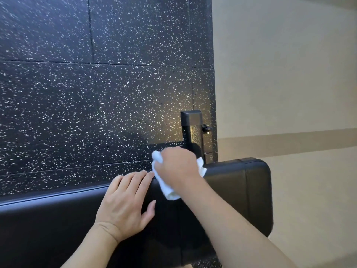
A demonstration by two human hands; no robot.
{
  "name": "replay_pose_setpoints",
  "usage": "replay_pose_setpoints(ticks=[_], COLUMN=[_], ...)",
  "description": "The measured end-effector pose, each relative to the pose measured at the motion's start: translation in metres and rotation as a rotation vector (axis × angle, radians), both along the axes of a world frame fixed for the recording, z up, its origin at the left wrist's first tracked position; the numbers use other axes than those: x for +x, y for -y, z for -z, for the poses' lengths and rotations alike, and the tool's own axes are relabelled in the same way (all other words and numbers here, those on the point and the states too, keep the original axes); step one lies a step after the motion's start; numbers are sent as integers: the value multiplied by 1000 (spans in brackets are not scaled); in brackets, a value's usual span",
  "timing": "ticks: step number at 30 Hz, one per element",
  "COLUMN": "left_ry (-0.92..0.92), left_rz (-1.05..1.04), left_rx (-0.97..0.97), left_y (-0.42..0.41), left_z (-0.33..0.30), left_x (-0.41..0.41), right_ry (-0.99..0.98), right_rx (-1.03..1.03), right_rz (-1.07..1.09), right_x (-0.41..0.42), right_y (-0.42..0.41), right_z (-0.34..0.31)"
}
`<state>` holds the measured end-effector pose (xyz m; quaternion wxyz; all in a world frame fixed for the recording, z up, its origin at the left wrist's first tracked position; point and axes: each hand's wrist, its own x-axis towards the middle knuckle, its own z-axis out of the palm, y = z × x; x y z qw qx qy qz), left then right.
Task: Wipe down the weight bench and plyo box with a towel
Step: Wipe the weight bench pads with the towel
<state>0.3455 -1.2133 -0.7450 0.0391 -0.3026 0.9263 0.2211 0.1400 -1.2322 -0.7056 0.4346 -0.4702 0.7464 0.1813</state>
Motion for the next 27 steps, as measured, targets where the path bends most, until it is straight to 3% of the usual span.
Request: replay_pose_setpoints(ticks=[5,9,13,15,18,27], left_ry=[-5,-1,40,74,131,158], left_rz=[-8,-5,-2,3,22,26], left_rx=[-2,-29,-45,-38,-27,40], left_y=[-1,-2,-3,-2,-4,-28], left_z=[-2,-2,-4,-6,-11,-32], left_x=[-1,1,-3,-4,-7,-63], right_ry=[-40,-357,-481,-465,-362,-210], right_rx=[-309,-439,-657,-856,-994,-977], right_rz=[-42,33,95,91,196,227], right_x=[6,-32,-66,-56,-28,-6], right_y=[-22,-64,-116,-139,-175,-240], right_z=[13,34,18,13,10,5])
